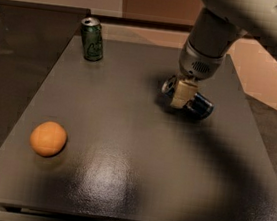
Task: Knock redbull can over
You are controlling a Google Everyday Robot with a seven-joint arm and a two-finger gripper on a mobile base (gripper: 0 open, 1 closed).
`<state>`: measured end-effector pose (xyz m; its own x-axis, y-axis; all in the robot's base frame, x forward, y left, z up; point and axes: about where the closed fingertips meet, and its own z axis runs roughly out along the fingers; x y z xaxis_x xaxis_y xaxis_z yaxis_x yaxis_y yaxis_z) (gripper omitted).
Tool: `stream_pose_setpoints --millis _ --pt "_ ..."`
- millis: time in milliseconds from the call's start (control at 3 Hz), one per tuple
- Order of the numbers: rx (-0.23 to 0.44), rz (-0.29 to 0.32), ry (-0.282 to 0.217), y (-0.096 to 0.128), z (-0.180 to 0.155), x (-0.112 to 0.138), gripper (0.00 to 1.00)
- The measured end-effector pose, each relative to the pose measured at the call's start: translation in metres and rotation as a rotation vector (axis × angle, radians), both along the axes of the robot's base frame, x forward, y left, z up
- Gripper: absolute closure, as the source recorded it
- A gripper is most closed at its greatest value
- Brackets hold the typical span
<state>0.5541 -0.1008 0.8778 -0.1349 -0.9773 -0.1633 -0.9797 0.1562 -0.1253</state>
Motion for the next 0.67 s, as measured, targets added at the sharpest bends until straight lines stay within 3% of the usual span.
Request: stream_pose_setpoints --millis 333,667 --pt "0.001 0.000 -0.002 0.0005 -0.0001 0.0003 0.00" --pt "0.001 0.000 -0.002 0.0005 -0.0001 0.0003 0.00"
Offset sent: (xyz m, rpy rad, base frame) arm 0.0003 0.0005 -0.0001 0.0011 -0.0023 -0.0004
